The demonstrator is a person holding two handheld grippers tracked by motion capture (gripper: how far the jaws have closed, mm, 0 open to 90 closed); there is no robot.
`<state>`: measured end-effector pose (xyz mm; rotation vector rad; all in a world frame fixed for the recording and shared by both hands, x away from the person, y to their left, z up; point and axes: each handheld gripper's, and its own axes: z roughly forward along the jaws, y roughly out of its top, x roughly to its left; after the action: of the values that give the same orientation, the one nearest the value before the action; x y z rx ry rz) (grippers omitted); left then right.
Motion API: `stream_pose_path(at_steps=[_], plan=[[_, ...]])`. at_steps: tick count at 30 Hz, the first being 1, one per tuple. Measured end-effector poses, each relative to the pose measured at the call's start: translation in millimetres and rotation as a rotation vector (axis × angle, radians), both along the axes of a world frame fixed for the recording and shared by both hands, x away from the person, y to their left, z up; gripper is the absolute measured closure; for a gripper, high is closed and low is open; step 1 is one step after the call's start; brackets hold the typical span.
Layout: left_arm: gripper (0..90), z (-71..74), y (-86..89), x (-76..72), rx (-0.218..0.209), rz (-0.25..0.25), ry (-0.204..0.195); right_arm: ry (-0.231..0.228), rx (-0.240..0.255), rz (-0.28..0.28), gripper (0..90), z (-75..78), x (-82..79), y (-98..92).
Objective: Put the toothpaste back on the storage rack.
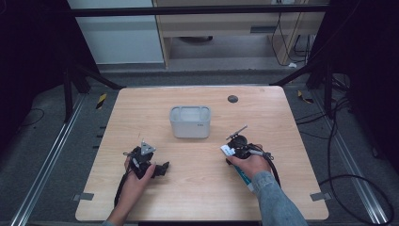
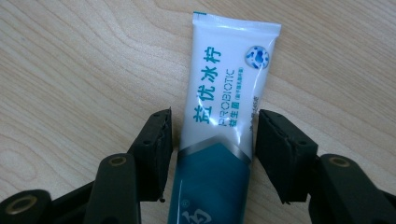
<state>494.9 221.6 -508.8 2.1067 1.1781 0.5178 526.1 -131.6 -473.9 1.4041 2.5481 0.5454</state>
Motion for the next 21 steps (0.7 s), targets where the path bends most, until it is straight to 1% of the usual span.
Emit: stream_pose_path(at_steps=[1, 3, 5, 10, 21], plan=[[0.0, 0.0, 0.0, 0.0, 0.0, 0.0, 0.0, 0.0, -0.002, 0.0, 46.8, 0.0, -0.1, 0.0], [0.0, 0.0, 0.0, 0.0, 0.0, 0.0, 0.0, -0.017, -0.018, 0.016, 47.0, -1.0, 0.0, -0.7], [0.0, 0.0, 0.0, 0.0, 0.0, 0.0, 0.0, -0.007, -0.015, -0.001, 47.1, -0.5, -1.3, 1.5], [0.0, 0.0, 0.0, 0.0, 0.0, 0.0, 0.0, -0.012, -0.025, 0.001, 49.0, -0.2, -2.3, 2.3], [0.0, 0.0, 0.0, 0.0, 0.0, 0.0, 0.0, -0.007, -0.025, -0.003, 55.4, 0.8, -3.4, 1.6]])
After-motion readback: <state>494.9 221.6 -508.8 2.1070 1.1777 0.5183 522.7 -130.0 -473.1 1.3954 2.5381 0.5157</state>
